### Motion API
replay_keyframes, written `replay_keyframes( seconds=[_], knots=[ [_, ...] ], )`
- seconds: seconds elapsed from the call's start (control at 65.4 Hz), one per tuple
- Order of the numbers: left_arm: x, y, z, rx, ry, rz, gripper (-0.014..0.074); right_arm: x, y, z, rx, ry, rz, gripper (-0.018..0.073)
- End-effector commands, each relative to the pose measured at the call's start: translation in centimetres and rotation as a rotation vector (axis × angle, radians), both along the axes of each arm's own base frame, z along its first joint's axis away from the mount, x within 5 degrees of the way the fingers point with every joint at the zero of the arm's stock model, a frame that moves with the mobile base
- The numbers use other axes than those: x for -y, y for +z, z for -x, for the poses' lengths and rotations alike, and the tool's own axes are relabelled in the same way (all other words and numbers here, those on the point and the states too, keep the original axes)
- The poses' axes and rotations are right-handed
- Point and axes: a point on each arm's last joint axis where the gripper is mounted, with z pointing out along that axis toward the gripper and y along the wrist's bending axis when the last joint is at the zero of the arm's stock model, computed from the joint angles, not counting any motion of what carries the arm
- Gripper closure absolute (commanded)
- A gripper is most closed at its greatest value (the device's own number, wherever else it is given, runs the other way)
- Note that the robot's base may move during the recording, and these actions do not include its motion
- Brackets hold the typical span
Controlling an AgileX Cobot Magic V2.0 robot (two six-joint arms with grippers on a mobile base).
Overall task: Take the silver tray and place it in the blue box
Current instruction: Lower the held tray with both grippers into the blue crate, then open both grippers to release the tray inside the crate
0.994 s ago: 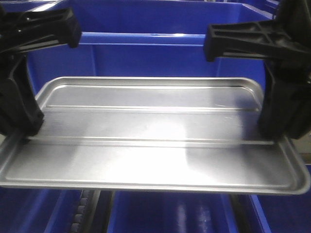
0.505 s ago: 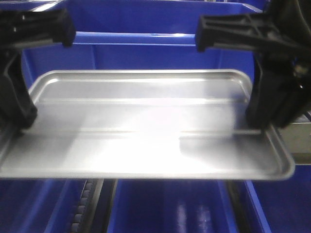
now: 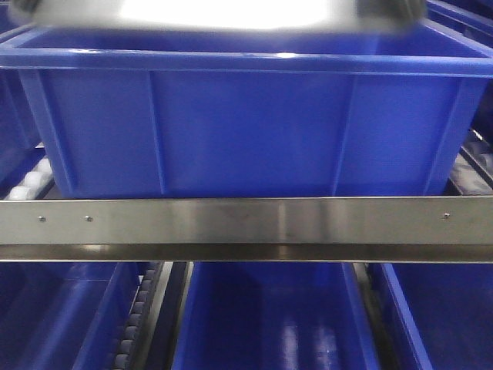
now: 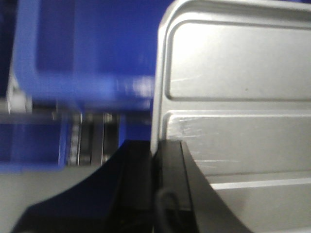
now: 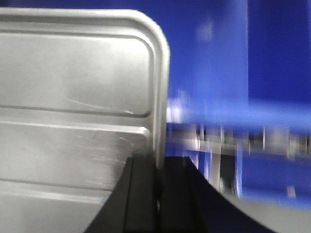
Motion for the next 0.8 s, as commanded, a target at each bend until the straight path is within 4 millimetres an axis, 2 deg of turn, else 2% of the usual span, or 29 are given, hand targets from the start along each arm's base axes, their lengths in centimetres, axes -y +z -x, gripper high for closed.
replay_keyframes(
  seconds=[0.0, 0.153, 0.321, 0.474, 0.581, 0.78],
  knots=[
    [0.3, 3.3, -1.6, 0.182, -0.049, 0.083, 0.0701, -0.2, 3.7, -1.2, 0.22, 0.058, -0.06, 0.051],
    [0.4, 4.3, -5.3, 0.297, -0.028, 0.132, 0.0701, 0.4, 4.8, -4.6, 0.323, 0.027, -0.102, 0.051],
    [0.7, 3.3, -9.3, 0.418, -0.046, 0.128, 0.07, 1.3, 4.3, -8.8, 0.447, 0.048, -0.143, 0.051],
    [0.8, 0.9, -12.9, 0.439, -0.049, 0.135, 0.0701, 2.1, 2.4, -11.8, 0.444, 0.03, -0.132, 0.051],
    [1.1, -0.7, -14.5, 0.427, -0.054, 0.131, 0.0701, 2.2, 0.6, -13.4, 0.401, 0.011, -0.108, 0.051],
    [2.0, -3.4, -16.2, 0.374, -0.062, 0.102, 0.07, 1.6, -2.2, -15.2, 0.33, 0.005, -0.074, 0.051]
  ],
)
